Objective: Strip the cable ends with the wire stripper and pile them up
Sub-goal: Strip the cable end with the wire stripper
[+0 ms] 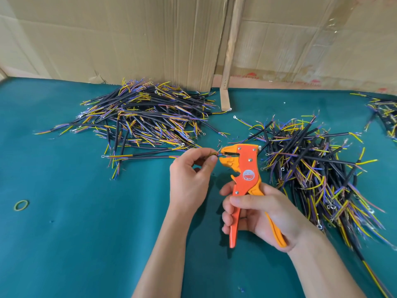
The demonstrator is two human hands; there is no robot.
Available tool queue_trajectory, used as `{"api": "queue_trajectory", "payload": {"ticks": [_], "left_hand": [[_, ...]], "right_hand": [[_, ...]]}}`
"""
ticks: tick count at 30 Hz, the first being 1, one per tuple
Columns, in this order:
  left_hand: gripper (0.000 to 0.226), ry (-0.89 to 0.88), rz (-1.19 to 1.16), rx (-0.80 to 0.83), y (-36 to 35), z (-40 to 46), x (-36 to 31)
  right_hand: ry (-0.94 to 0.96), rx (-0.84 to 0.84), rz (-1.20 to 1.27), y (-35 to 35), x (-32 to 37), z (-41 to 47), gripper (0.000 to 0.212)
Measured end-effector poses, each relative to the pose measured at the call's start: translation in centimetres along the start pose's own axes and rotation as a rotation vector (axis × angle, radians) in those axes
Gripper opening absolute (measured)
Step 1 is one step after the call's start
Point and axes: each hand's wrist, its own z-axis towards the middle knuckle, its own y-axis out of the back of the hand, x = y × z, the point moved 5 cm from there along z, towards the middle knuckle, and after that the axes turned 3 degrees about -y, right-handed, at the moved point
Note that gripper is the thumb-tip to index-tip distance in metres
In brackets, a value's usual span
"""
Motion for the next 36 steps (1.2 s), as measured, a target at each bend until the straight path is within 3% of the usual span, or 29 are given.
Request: {"api": "queue_trajectory", "payload": {"ticks": [8, 25, 36], "left_hand": [[0.03, -0.017, 0.019, -0.019, 0.02, -0.07, -0.23], [0.018, -0.031, 0.022, -0.061, 0.09, -0.34, -0.64], [0.025, -0.031, 0.022, -0.053, -0.07, -0.33, -0.58]], "right_hand": [[0.028, 0.022, 0.003, -0.25, 0.29, -0.07, 0.02], [0.019, 0.024, 0.031, -0.14, 0.08, -0.01, 0.037], [0.038, 0.023, 0.013, -0.51, 0.21, 0.01, 0.019]]}}
